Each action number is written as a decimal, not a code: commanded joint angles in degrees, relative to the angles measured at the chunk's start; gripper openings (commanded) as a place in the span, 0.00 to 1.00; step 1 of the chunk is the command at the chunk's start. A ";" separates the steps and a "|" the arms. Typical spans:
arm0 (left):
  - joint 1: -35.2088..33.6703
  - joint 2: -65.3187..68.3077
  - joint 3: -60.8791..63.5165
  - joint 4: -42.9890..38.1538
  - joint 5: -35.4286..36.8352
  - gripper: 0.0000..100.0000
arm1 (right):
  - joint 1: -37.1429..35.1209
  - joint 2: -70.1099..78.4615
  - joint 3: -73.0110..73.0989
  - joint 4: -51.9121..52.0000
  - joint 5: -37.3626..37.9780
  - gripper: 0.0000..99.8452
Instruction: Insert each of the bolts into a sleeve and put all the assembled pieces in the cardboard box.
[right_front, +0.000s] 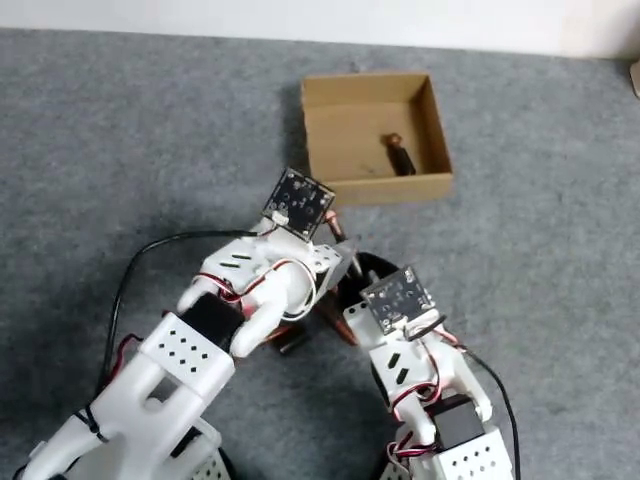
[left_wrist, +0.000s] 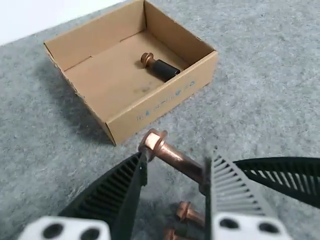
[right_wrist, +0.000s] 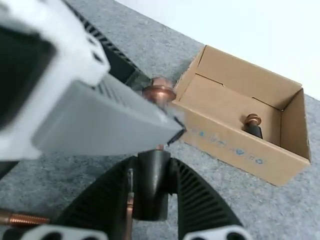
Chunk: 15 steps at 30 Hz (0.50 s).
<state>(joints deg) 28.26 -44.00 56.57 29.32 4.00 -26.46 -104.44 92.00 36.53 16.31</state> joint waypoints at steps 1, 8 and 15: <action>1.89 -0.31 -0.57 -0.70 0.09 0.18 | 0.13 -0.84 -0.84 -2.24 -0.26 0.00; 1.98 -0.57 -0.92 -0.70 -3.34 0.18 | -0.04 -0.84 -0.75 -2.33 -0.35 0.00; 4.79 -0.57 -2.95 0.70 -3.43 0.18 | -0.04 -0.84 1.54 -5.67 -0.26 0.00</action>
<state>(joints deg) 30.99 -44.00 56.48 29.32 0.66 -26.37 -104.44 93.14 34.59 16.31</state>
